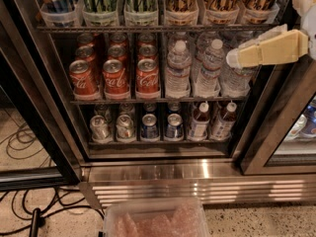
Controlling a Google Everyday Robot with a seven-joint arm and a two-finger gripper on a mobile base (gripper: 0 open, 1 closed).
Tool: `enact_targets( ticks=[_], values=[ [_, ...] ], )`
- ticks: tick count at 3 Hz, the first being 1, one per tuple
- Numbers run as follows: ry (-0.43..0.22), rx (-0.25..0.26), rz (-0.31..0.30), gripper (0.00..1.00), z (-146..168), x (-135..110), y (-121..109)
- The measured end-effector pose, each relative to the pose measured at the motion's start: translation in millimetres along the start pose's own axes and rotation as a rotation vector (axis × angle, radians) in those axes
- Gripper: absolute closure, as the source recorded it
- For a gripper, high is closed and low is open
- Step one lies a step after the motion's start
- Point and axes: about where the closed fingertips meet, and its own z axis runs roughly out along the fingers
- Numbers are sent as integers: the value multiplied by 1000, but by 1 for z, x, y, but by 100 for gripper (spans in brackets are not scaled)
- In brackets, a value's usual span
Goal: Pick orange can from top shelf of fridge
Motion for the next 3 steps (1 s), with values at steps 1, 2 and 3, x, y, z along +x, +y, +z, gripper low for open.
enact_targets(
  ticks=[1,2,3],
  values=[
    [0,0,0,0,0,0,0],
    [-37,57,22,10,5,2,-2],
    [-98,167,55,28,12,2,-8]
  ],
)
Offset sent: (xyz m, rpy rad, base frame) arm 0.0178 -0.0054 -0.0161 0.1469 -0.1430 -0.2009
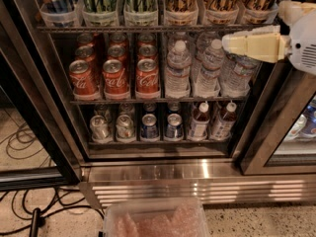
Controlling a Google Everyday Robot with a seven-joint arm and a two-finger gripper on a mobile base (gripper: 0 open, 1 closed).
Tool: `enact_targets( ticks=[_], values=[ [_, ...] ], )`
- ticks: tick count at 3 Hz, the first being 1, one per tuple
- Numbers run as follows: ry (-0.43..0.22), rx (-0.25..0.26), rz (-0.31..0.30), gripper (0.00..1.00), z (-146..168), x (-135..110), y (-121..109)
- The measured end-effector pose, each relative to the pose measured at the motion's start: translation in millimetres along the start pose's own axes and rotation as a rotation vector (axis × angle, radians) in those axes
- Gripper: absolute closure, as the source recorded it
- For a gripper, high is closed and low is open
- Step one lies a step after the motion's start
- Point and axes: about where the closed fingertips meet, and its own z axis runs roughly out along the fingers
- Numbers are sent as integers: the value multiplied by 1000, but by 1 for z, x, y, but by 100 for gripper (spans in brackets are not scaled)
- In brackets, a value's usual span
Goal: Pick orange can from top shelf of fridge
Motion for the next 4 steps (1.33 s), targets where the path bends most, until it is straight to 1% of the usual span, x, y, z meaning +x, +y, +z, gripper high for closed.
enact_targets(
  ticks=[1,2,3,4],
  values=[
    [-33,100,-4,32,6,-3,-10],
    [-50,169,-12,34,12,-5,-17],
    [-51,170,-12,17,12,-6,-17],
    [-48,169,-7,26,10,-7,-14]
  ],
)
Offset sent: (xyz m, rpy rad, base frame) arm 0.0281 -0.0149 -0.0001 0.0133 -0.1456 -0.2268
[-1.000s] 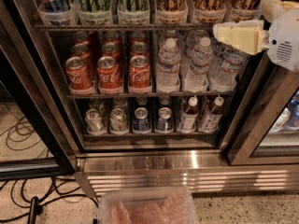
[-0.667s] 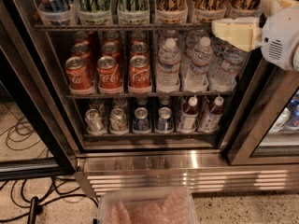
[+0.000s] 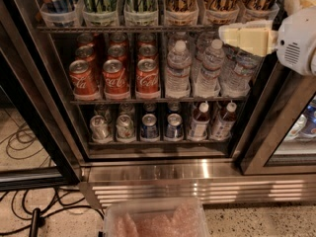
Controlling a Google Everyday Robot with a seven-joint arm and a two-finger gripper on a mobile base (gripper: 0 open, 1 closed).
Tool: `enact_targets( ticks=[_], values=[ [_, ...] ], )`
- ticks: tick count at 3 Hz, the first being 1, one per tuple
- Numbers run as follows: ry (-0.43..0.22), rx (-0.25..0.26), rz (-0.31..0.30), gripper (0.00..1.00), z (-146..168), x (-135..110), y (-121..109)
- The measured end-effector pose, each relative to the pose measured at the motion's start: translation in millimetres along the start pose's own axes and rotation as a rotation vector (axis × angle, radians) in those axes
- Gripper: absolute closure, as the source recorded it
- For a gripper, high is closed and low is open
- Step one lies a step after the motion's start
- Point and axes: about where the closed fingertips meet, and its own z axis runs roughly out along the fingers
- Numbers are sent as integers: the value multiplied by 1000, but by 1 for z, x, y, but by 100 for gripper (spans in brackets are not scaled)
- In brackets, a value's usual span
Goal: Pick orange can from top shelf of fridge
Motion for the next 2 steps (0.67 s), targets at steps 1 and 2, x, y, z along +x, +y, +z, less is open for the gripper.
enact_targets(
  ticks=[1,2],
  values=[
    [-11,12,11,24,7,-1,-2],
    [-19,33,23,24,16,1,-6]
  ],
)
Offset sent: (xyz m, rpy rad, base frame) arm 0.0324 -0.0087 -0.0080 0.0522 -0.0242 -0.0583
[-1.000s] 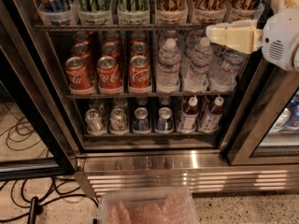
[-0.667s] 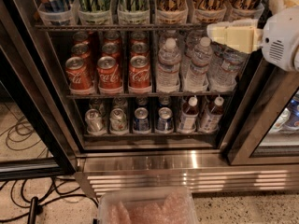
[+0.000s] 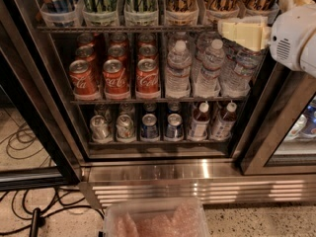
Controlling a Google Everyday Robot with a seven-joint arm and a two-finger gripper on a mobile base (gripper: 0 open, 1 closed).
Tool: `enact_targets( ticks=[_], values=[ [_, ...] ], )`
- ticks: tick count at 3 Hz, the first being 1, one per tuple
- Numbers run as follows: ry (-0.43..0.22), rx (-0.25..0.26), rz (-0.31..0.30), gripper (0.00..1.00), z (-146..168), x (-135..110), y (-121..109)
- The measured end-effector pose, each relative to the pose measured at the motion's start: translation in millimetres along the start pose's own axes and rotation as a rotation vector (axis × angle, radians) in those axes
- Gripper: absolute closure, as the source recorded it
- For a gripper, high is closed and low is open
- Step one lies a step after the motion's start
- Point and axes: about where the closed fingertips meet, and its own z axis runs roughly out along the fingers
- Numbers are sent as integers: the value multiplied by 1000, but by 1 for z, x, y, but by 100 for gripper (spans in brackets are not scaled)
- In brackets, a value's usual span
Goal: Pick orange can from top shelf of fridge
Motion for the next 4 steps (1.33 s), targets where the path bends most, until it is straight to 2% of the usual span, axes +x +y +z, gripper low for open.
enact_targets(
  ticks=[1,2,4],
  values=[
    [2,29,8,23,6,5,-5],
    [3,56,19,32,14,10,-11],
    [-4,123,31,33,28,14,-28]
  ],
)
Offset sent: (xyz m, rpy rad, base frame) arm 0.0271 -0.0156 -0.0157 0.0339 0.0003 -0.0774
